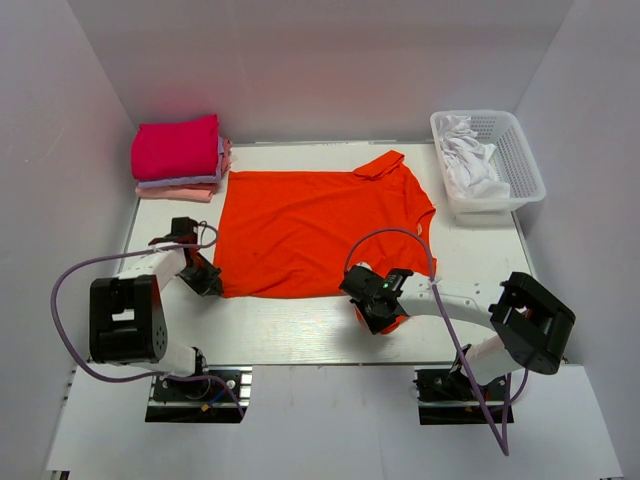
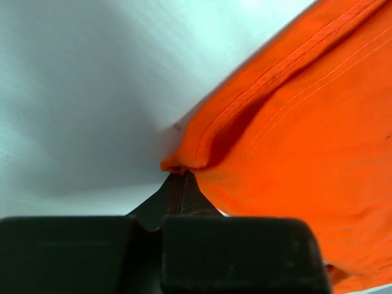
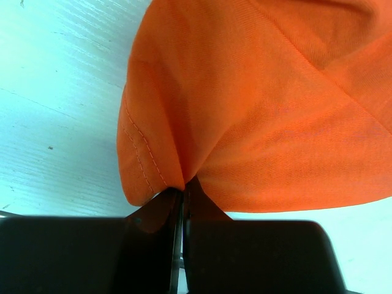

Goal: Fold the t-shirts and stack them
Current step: Grap the side of the flattened tshirt closest away from the robot with both arms, then fold the flattened tshirt in 1/3 of the way

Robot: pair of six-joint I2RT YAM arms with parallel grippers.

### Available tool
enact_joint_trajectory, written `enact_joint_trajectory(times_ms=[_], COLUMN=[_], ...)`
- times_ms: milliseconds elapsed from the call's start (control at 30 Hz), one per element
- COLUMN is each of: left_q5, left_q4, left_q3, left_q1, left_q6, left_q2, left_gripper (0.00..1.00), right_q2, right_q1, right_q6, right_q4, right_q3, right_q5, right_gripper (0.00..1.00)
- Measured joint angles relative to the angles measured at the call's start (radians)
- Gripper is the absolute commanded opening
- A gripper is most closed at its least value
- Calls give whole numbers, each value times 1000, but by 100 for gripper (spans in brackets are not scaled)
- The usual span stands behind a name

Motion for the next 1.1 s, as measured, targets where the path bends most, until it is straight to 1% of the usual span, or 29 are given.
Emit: enact_joint_trajectory(times_ms=[133, 267, 400, 500, 700, 1100], left_q5=[-4, -14, -6, 11, 32, 49], left_q4=[6, 9, 16, 17, 5, -77], left_q3=[29, 59, 142, 229, 346, 643], left_q1=[-1, -7, -6, -6, -6, -5], left_q6=[2, 16, 31, 37, 41, 45], left_q2=[23, -3, -49, -36, 69, 346], left_gripper=[0, 0, 0, 0, 0, 0], right_q2=[-2, -21, -37, -37, -18, 178], right_q1=[-9, -35, -76, -118, -233, -497], right_q6=[-2, -18, -51, -90, -187, -410], right_q4=[-2, -15, -48, -66, -80, -115], right_q3=[0, 11, 91, 180, 318, 575], right_q5=[5, 5, 2, -7, -24, -115], right_gripper=[0, 0, 0, 0, 0, 0])
